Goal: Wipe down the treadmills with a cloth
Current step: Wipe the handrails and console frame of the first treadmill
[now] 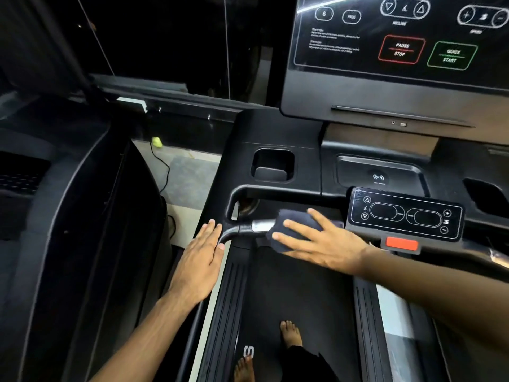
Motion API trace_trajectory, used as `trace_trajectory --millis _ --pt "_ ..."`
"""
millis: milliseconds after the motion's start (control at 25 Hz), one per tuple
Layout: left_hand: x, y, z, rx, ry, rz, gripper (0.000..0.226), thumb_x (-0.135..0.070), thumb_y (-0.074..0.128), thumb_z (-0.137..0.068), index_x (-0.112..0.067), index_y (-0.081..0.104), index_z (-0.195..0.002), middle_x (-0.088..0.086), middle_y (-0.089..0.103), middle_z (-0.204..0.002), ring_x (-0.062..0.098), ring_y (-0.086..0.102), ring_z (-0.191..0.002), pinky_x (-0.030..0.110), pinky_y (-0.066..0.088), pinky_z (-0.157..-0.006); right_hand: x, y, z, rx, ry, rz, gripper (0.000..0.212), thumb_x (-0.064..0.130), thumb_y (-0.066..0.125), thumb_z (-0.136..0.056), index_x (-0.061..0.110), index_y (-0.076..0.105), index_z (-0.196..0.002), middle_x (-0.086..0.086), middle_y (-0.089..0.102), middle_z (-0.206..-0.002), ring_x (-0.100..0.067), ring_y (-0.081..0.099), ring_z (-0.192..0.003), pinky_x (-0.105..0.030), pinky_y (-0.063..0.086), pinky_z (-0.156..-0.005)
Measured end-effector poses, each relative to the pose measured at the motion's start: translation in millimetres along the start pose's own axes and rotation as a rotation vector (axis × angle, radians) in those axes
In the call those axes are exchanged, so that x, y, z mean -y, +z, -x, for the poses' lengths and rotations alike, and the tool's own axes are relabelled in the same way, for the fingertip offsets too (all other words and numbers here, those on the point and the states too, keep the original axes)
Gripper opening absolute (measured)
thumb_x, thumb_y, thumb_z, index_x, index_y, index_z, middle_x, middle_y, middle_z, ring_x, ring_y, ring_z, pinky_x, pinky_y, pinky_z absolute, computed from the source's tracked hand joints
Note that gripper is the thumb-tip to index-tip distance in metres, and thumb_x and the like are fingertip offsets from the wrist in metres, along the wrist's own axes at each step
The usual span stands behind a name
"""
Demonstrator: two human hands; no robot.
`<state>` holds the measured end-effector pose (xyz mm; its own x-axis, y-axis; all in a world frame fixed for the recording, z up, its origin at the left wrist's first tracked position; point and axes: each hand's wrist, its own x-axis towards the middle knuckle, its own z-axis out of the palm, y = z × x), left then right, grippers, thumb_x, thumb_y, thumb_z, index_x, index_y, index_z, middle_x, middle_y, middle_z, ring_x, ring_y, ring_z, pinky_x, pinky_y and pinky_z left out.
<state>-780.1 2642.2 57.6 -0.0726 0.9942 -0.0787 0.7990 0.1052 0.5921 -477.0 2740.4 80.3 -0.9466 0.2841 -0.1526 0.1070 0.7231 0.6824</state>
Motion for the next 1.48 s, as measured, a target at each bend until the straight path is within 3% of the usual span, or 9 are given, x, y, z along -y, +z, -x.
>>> trace_trajectory --millis 120,440,560,680,800,960,1120,1320,1480 --pt "0.9 2.0 0.7 -0.013 0.012 0.007 0.051 -0.031 0.032 -0.104 -0.02 0.022 -0.153 -0.009 0.012 -0.161 0.0 0.003 -0.147 0.026 0.006 -0.121 16.6 -11.4 -46.7 0.072 -0.124 -0.011 0.071 0.03 0.055 -0.099 0.026 0.019 -0.16 -0.015 -0.024 -0.164 -0.04 -0.003 -0.152 -0.07 0.029 -0.11" --pt "10.4 2.3 4.7 -0.012 0.026 0.05 0.05 -0.03 0.032 -0.105 -0.025 0.02 -0.153 -0.014 0.011 -0.161 -0.005 0.002 -0.145 0.024 0.006 -0.121 17.9 -17.4 -78.7 0.04 -0.189 0.019 0.073 0.03 0.058 -0.098 0.025 0.02 -0.16 -0.017 -0.028 -0.163 -0.041 -0.008 -0.152 -0.067 0.032 -0.11" --pt "10.3 -1.1 5.0 0.011 0.024 0.045 0.05 -0.03 0.032 -0.105 -0.025 0.022 -0.153 -0.016 0.01 -0.16 -0.007 0.001 -0.145 0.021 0.005 -0.119 0.9 -7.6 -57.5 -0.049 -0.194 -0.074 0.073 0.032 0.063 -0.095 0.028 0.028 -0.158 -0.016 -0.011 -0.167 -0.041 0.005 -0.152 -0.063 0.039 -0.107" --pt "9.9 -1.8 5.9 0.009 0.012 0.039 0.05 -0.031 0.031 -0.105 -0.025 0.02 -0.154 -0.016 0.009 -0.16 -0.007 0.0 -0.144 0.018 0.004 -0.116 -11.3 -16.0 -61.8 -0.048 0.036 -0.364 0.075 0.036 0.061 -0.087 0.031 0.03 -0.155 -0.016 0.029 -0.162 -0.039 0.04 -0.141 -0.05 0.049 -0.095" --pt "7.6 1.0 4.7 0.009 0.006 0.031 0.05 -0.031 0.03 -0.105 -0.023 0.019 -0.154 -0.013 0.01 -0.161 -0.004 0.001 -0.145 0.021 0.005 -0.119 -32.6 -47.6 -124.8 0.292 0.307 -0.836 0.083 0.049 0.06 -0.081 0.032 0.026 -0.155 -0.007 0.054 -0.143 -0.032 0.06 -0.117 -0.04 0.052 -0.089" --pt "7.1 -2.0 3.7 0.011 -0.007 0.035 0.05 -0.031 0.03 -0.105 -0.023 0.022 -0.153 -0.011 0.013 -0.161 -0.003 0.003 -0.146 0.024 0.008 -0.121 -50.4 -59.9 -149.4 0.457 0.333 -1.086 0.067 0.044 0.069 -0.08 0.026 0.04 -0.138 -0.004 0.066 -0.108 -0.025 0.06 -0.09 -0.033 0.043 -0.074" --pt "5.2 -3.7 2.2 0.008 0.001 0.027 0.05 -0.032 0.031 -0.105 -0.023 0.023 -0.153 -0.012 0.012 -0.161 -0.004 0.003 -0.145 0.019 0.005 -0.118 -85.9 -35.5 -91.8 0.652 0.454 -1.314 0.025 0.039 0.066 -0.074 0.035 0.06 -0.098 0.001 0.065 -0.092 -0.026 0.061 -0.092 -0.038 0.048 -0.078" --pt "0.1 -3.8 1.7 -0.018 -0.021 0.007 0.052 -0.035 0.032 -0.104 -0.022 0.023 -0.153 -0.009 0.014 -0.161 -0.002 0.003 -0.145 0.023 0.006 -0.119 -58.9 -40.2 -108.0 0.493 0.368 -1.048 0.061 0.047 0.059 -0.077 0.043 0.048 -0.137 -0.003 0.067 -0.12 -0.03 0.062 -0.108 -0.04 0.05 -0.089" --pt "-5.4 -5.1 -0.3 0.0 -0.025 0.03 0.052 -0.035 0.033 -0.104 -0.02 0.025 -0.152 -0.008 0.015 -0.161 0.0 0.005 -0.146 0.028 0.008 -0.121 -78.3 -31.4 -59.5 0.56 0.611 -1.041 0.051 0.053 0.056 -0.083 0.042 0.053 -0.132 -0.004 0.066 -0.127 -0.029 0.06 -0.114 -0.037 0.046 -0.09"
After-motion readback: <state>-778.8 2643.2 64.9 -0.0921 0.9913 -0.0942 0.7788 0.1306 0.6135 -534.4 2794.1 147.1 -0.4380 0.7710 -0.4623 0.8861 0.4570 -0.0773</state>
